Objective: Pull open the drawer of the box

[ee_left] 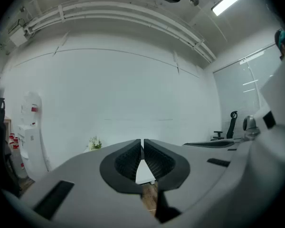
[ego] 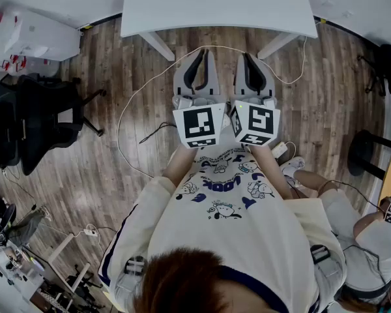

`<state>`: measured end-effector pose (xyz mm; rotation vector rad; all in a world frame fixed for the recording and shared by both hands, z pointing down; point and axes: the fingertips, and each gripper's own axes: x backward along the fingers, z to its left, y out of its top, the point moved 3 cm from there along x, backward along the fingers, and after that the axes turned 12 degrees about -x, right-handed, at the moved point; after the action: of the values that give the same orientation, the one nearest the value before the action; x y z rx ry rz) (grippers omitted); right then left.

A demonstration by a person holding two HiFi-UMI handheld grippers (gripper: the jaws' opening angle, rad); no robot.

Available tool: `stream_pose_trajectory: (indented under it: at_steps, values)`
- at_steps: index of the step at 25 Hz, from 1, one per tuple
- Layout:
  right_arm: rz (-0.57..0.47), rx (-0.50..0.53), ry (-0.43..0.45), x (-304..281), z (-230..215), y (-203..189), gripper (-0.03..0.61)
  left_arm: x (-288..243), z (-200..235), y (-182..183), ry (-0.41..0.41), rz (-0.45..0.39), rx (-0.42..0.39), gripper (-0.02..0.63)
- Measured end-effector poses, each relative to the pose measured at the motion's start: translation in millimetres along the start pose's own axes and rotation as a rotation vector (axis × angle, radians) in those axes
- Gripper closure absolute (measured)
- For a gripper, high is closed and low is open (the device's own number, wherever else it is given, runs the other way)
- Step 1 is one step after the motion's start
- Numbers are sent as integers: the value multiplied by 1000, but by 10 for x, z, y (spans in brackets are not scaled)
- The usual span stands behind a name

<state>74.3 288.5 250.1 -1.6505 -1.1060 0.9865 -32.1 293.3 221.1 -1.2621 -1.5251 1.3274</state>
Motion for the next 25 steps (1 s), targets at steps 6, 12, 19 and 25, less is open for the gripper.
stream_pose_trajectory:
  at_steps: [6, 12, 19, 25]
  values:
    - [8, -5, -1, -7, -40, -8, 540, -38, -36, 4, -4, 0, -4, 584]
    - [12, -13, 2, -32, -57, -2, 540, -71, -46, 11, -6, 3, -8, 584]
    - [-9, -16, 4, -96, -152, 33, 538, -158, -96, 2, 3, 7, -10, 584]
    - [-4, -13, 34, -164, -272, 44, 538, -242, -172, -3, 27, 8, -11, 584]
